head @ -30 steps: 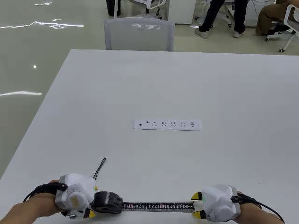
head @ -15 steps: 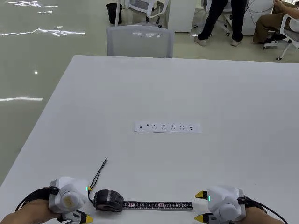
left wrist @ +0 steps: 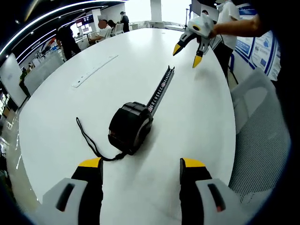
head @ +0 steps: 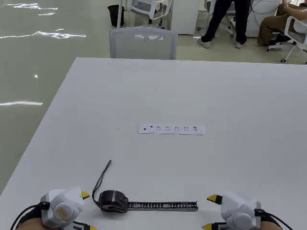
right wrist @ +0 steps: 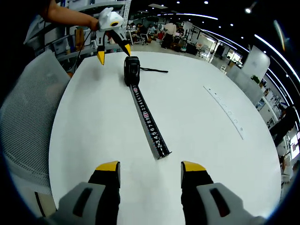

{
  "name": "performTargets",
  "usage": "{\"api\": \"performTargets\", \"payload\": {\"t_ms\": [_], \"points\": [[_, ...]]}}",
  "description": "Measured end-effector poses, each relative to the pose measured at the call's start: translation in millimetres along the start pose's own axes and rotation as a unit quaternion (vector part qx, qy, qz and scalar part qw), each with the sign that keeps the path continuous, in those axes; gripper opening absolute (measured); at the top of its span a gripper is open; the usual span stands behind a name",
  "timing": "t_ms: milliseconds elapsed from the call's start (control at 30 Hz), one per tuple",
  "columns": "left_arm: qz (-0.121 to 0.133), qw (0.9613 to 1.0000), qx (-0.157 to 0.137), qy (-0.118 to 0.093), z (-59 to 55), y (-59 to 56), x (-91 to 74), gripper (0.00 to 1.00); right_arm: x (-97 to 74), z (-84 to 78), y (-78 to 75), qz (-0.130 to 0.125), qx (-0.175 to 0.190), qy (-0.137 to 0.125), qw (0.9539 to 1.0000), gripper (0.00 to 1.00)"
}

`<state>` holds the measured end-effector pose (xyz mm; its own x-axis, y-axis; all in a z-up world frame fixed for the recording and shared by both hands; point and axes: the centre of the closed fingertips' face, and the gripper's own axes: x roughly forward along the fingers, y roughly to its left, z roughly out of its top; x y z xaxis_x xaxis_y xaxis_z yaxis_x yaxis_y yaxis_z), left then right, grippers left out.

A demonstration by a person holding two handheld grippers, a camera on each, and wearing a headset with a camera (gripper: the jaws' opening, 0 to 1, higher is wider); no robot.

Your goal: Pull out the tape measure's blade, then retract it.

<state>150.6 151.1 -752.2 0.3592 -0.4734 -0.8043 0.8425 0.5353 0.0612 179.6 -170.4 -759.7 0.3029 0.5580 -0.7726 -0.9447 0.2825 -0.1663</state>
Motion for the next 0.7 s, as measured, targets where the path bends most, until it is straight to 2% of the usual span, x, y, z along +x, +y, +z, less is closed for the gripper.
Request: {"api": "performTargets", "payload": {"t_ms": [100, 267, 333, 433, 567, 700], "points": [[0.021, 0.9995, -0.014, -0.020, 2.8, -3.9, -7.5, 0.65, -1.7, 0.2, 4.0, -0.018, 0.015, -0.010, 0.9997, 0.54], [0.039, 0.9979, -0.038, -0.036, 1.9, -11.5, -14.4, 0.68, -5.7, 2.4, 16.0, -0.039, 0.049, -0.023, 0.9978, 0.59], [0.046, 0.9965, -0.053, -0.045, 0.8, -14.3, -16.0, 0.69, -6.5, 3.4, 19.7, -0.046, 0.065, -0.028, 0.9964, 0.62], [0.057, 0.9940, -0.071, -0.061, 1.1, -21.8, -20.0, 0.70, -13.3, 11.2, 33.2, -0.056, 0.083, -0.036, 0.9943, 0.65], [0.060, 0.9912, -0.098, -0.067, -2.1, -32.7, -21.1, 0.74, -18.8, 16.0, 33.3, -0.074, 0.120, -0.054, 0.9886, 0.69], [0.070, 0.9873, -0.119, -0.079, 2.1, -43.1, -25.6, 0.77, -27.8, 26.7, 45.4, -0.087, 0.141, -0.062, 0.9842, 0.73]]}}
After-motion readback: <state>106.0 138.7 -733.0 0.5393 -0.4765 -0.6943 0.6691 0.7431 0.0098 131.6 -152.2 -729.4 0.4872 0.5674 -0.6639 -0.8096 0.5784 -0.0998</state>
